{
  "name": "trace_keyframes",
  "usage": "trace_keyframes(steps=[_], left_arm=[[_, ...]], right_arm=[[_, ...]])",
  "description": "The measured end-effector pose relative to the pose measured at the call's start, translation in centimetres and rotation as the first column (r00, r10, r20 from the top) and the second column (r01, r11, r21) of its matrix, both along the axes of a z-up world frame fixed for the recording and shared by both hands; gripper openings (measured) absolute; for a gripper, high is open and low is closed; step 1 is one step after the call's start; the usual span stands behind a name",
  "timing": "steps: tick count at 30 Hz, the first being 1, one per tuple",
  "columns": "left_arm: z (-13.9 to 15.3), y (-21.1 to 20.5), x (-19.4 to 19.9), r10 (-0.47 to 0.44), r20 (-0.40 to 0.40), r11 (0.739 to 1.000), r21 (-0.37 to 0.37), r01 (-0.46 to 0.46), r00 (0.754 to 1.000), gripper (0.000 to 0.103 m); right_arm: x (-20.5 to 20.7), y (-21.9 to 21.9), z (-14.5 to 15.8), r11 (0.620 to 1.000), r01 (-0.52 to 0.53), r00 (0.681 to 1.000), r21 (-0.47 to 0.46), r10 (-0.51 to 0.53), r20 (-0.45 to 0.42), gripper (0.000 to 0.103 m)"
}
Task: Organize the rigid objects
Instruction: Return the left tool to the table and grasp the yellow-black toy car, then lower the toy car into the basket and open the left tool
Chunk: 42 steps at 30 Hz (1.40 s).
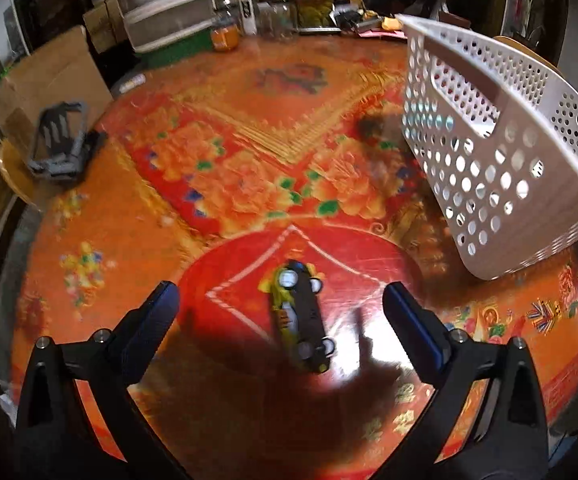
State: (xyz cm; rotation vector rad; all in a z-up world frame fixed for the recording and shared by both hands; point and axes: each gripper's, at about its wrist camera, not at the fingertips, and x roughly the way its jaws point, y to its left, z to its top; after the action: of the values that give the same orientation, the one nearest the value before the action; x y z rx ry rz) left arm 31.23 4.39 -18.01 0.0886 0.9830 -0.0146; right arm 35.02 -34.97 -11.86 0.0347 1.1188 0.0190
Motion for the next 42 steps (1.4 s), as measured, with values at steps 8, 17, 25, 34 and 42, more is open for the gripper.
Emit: trace_keyframes(steps=[8, 17, 25, 34, 42], left_arm=[[-2.3, -1.3, 1.4, 0.013, -0.040, 0.999, -0.040, -0.015, 0.999, 0.045], [-0.6, -0.5, 1.2, 0.067, 0.001, 0.998, 0.008, -0.067, 0.998, 0.026], [5.1, -2.0, 2.2, 0.061, 0.111, 0.994, 0.088, -0.071, 0.992, 0.026], [13.5, -10.0, 5.3, -0.108, 0.199, 0.988, 0.131, 0.083, 0.974, 0.026], [13.0, -19.7, 9.0, -0.262, 0.116, 0.951, 0.201, 0.236, 0.958, 0.026]], right_arm=[[0.1, 0.1, 0.0, 1.000, 0.000, 1.000, -0.003, 0.000, -0.002, 0.018], [0.1, 0.1, 0.0, 1.000, -0.002, 1.000, -0.001, 0.002, 0.000, 0.018], [0.2, 0.1, 0.0, 1.000, -0.006, 1.000, 0.000, 0.006, 0.001, 0.018], [0.2, 0.1, 0.1, 1.000, -0.004, 1.000, 0.002, 0.004, 0.002, 0.018], [0.2, 0.1, 0.1, 1.000, -0.004, 1.000, 0.001, 0.004, 0.001, 0.018]])
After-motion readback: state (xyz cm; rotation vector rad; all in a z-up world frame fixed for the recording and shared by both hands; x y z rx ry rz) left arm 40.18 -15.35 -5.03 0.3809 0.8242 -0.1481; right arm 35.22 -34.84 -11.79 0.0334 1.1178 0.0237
